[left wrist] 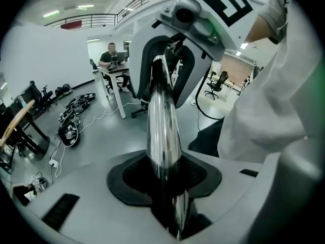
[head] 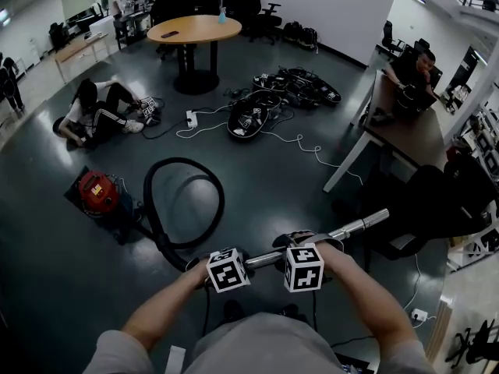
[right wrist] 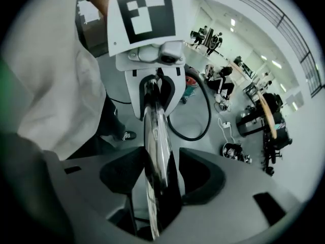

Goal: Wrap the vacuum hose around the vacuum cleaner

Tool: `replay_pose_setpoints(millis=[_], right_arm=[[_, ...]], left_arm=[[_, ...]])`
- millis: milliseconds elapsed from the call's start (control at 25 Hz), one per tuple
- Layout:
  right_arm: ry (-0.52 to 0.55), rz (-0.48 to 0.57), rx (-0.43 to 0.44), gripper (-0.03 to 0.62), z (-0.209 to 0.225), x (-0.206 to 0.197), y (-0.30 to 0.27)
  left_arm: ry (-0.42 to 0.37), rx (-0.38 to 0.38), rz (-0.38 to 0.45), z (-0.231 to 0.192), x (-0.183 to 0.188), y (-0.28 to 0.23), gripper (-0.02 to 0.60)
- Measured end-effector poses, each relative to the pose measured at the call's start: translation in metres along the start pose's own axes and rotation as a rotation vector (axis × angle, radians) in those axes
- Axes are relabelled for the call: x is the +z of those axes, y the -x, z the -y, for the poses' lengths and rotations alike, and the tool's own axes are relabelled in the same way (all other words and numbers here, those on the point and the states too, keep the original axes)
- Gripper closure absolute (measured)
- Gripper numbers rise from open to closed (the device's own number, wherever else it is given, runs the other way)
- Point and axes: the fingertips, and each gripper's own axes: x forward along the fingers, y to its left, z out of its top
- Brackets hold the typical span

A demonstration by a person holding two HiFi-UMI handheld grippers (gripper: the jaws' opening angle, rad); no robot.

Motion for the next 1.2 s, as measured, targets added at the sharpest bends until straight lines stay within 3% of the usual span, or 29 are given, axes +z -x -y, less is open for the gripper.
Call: replay_pose_setpoints(millis=[280,480,600,720,880,1080,1200], right_arm=[[0.249,-0.019,-0.186,0.399,0.020,0.002,0.026],[0.266,0.026,-0.141,0.399,0.023,-0.011,0.028],[0.199,0.130,-0.090,0.399,0.035,-0.012,0.033],[0.111,0.247,-0.059,0.399,0.055,-0.013,0.045],[-0.001,0.441,-0.082,0.399,0.090,-0.012,0.059],[-0.255,0.732,-0.070,0.399,0.128,-0.031,0.075],[-0.377,0.844,-0.047,0.401,0.145,-0.046,0.076]], left_arm=[[0.053,0.015,0.056,-0.012,0.018,-0.001,0.426],[0.101,0.023,0.055,-0.017,0.029,-0.007,0.428],[0.122,0.059,0.021,-0.030,0.027,-0.013,0.428],[0.193,0.087,-0.015,-0.042,0.014,-0.013,0.428],[0.346,0.142,-0.001,-0.065,0.005,-0.005,0.428],[0.533,0.208,0.054,-0.097,0.011,-0.009,0.428],[0.635,0.258,0.077,-0.114,0.012,-0.010,0.428]])
